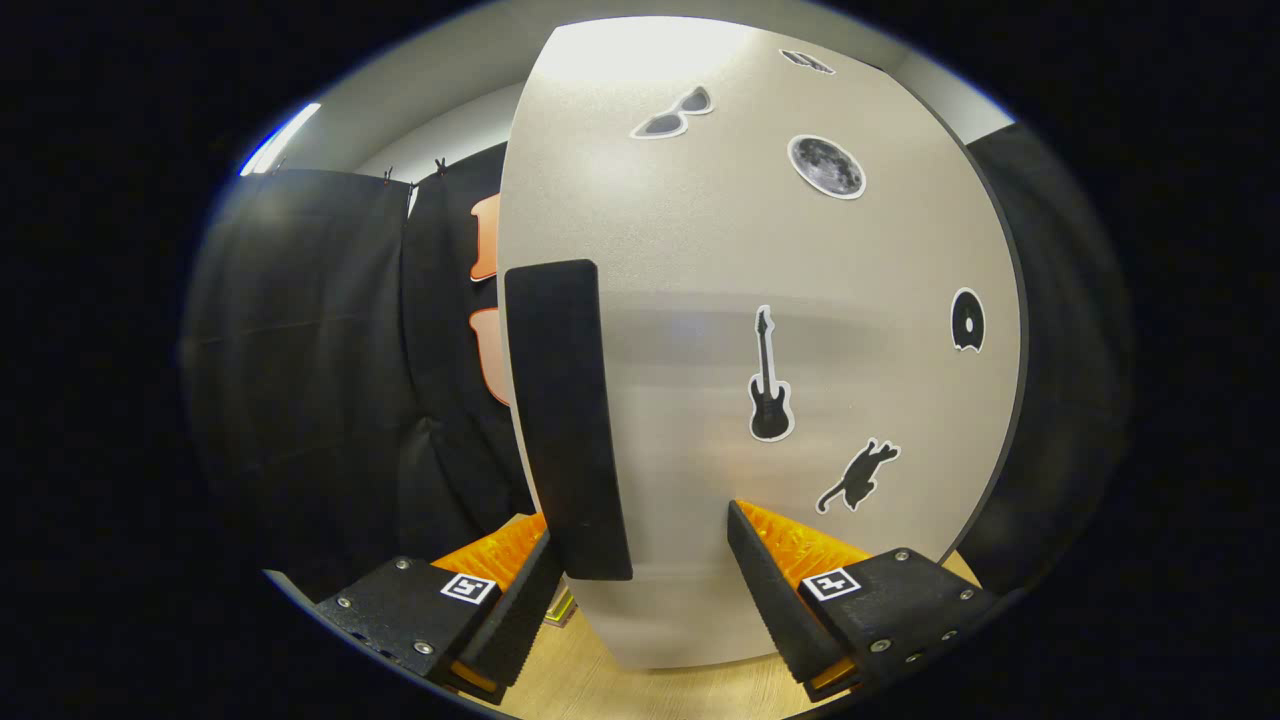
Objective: Open the shoe cabinet door, grab the shoes and put them into the shoe cabinet, then close the shoe cabinet door.
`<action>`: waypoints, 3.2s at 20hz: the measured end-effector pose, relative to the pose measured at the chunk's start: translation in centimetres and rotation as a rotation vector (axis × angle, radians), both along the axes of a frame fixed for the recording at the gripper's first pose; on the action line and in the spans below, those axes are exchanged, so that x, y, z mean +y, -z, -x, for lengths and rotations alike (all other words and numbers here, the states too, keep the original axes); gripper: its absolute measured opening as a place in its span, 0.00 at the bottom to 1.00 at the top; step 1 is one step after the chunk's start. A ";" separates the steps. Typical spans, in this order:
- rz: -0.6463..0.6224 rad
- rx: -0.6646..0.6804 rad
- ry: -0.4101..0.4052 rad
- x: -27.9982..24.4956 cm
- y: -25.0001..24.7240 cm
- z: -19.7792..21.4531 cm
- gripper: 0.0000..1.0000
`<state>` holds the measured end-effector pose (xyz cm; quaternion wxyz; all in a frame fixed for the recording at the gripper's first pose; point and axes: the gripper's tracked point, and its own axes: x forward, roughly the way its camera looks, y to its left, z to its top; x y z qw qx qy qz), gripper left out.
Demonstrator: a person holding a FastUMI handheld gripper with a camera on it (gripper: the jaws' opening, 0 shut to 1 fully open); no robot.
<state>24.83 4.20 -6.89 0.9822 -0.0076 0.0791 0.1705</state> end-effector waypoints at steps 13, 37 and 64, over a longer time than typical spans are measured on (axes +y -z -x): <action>0.026 -0.040 0.081 -0.1 0.0 -1.1 0.98; 0.008 -0.041 0.191 -6.3 -4.3 11.4 0.97; 0.044 -0.106 0.265 -14.8 -9.1 28.4 0.97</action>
